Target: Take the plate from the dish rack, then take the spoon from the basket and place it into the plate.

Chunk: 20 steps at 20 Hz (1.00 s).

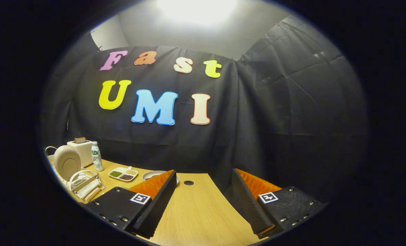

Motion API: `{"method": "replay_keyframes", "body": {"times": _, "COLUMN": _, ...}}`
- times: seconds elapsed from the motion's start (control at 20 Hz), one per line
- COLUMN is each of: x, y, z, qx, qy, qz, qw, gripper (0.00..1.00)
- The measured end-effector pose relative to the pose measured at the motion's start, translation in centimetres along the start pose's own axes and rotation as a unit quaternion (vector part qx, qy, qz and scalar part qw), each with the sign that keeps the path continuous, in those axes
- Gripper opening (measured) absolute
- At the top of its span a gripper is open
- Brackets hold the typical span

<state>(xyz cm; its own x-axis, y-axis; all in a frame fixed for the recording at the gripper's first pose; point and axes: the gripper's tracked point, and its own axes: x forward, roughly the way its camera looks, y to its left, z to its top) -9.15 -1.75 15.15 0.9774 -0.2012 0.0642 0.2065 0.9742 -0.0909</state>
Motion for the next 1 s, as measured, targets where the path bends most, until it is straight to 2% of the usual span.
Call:
{"method": "replay_keyframes", "body": {"times": 0.25, "x": -4.6, "y": 6.2, "z": 2.0, "qx": 0.009, "qy": 0.022, "qz": 0.03, "qw": 0.999, "gripper": 0.99}}
{"method": "replay_keyframes", "body": {"times": 0.5, "x": -7.6, "y": 15.5, "z": 3.4, "qx": 0.035, "qy": 0.039, "qz": 0.085, "qw": 0.995, "gripper": 0.99}}
{"method": "replay_keyframes", "body": {"times": 0.75, "x": -8.7, "y": 23.7, "z": 4.0, "qx": 0.064, "qy": 0.061, "qz": 0.129, "qw": 0.988, "gripper": 0.99}}
{"method": "replay_keyframes", "body": {"times": 1.0, "x": -7.9, "y": 31.0, "z": 3.1, "qx": 0.082, "qy": 0.106, "qz": 0.167, "qw": 0.977, "gripper": 0.99}}
